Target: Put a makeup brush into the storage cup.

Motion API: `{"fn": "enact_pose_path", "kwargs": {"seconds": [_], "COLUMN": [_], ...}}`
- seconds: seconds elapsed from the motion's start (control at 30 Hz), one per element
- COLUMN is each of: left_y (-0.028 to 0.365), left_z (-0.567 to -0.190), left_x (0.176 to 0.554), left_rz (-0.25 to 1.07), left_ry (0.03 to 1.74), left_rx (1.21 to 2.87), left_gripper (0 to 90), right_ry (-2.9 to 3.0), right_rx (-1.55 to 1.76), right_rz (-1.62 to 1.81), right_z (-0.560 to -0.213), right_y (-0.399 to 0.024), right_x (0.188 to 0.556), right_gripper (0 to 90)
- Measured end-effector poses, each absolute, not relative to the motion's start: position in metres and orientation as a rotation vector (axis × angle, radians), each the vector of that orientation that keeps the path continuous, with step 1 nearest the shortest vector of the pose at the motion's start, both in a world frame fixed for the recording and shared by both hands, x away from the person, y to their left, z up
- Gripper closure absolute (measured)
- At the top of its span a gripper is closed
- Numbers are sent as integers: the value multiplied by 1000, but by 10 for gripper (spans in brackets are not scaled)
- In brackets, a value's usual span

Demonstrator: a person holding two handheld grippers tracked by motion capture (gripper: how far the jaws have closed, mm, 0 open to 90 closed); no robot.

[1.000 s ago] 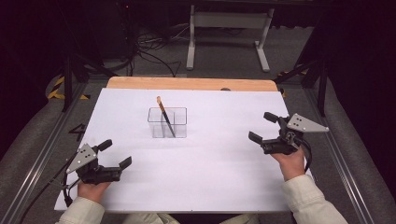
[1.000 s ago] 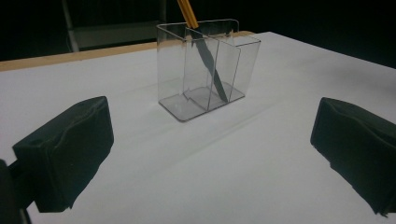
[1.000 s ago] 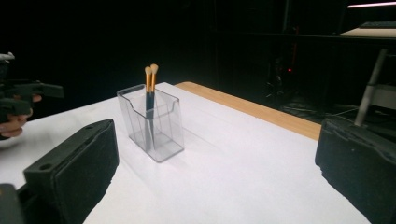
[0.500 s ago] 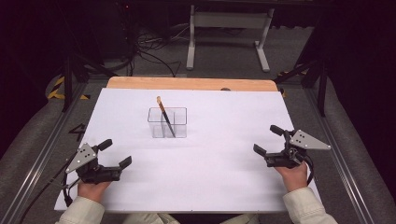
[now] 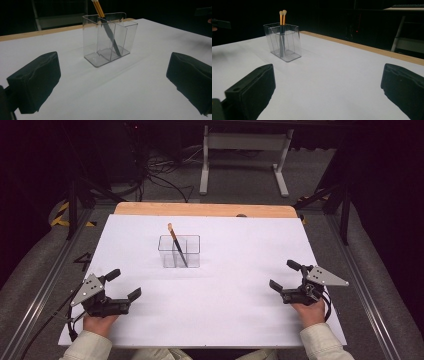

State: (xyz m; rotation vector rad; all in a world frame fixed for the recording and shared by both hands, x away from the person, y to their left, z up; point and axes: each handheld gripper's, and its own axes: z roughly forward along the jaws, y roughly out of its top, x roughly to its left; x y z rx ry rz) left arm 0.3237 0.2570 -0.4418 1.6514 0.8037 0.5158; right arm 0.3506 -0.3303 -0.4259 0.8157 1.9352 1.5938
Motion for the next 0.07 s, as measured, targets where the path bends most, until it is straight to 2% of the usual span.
{"fn": "enact_pose_path", "kwargs": {"seconds": [0.07], "left_y": [257], "left_z": [-442], "left_x": [324], "left_rz": [518], "left_ry": [802], "left_rx": [1651], "left_gripper": [1], "right_ry": [1933], "right_rx": [812], "right_rz": [1598], "right_z": [-426], "right_y": [-330], "right_x": [350], "right_gripper": [1]}}
